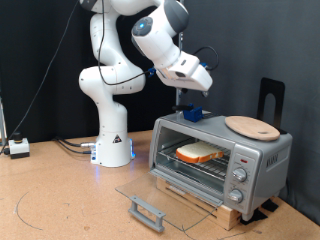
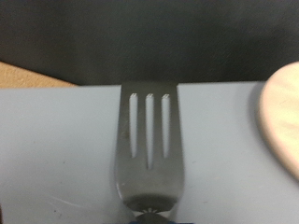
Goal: Make a piece of toast with the oven
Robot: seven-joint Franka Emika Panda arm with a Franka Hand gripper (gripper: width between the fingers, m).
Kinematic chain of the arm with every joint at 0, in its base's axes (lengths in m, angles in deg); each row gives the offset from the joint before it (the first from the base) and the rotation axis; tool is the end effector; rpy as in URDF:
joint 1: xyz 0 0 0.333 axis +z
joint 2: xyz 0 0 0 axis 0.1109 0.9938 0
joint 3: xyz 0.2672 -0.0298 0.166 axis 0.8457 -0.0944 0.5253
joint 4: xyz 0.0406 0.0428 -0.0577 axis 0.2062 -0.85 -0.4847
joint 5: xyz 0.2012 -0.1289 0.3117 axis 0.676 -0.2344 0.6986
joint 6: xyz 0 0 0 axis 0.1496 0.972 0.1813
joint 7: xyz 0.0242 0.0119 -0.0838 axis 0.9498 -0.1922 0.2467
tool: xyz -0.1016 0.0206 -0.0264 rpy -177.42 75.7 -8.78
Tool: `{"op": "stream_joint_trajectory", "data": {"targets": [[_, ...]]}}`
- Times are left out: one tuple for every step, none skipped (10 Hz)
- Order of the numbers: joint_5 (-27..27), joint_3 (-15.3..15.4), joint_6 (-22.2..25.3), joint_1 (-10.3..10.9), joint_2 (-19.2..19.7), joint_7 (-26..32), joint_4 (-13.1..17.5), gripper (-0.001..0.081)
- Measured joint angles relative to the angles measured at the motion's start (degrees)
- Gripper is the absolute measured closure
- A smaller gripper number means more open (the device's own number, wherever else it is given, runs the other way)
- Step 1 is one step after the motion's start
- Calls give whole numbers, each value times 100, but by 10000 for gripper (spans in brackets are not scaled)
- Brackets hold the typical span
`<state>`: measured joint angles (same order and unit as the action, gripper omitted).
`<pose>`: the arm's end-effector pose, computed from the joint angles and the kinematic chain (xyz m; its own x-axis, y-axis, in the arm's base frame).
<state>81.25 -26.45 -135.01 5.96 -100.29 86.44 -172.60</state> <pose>0.3062 0.1077 0.4393 0.4873 0.6456 0.5880 0.8685 -0.2882 -0.4033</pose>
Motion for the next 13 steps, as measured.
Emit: {"op": "stream_joint_trajectory", "data": {"targets": [[-5,-93,95,-7,-111,1,19,-3],[-6,-78,94,-7,-102,-5,5,-3],[14,-87,-5,-24,-93,-5,-8,-3],[50,-166,-197,-95,-77,2,-13,-3],[115,-313,-337,-206,-45,7,-13,-3],[126,-460,-393,-330,-12,-2,-11,-3],[-2,-614,-349,-460,30,1,10,-3],[-266,-785,-177,-574,94,35,72,-3],[-432,-900,27,-637,282,90,210,-3],[-404,-892,8,-636,275,90,200,-3],[-323,-941,12,-636,279,129,200,-3],[-329,-1103,79,-661,313,228,224,-3],[-413,-1332,218,-724,385,305,280,-3]]}}
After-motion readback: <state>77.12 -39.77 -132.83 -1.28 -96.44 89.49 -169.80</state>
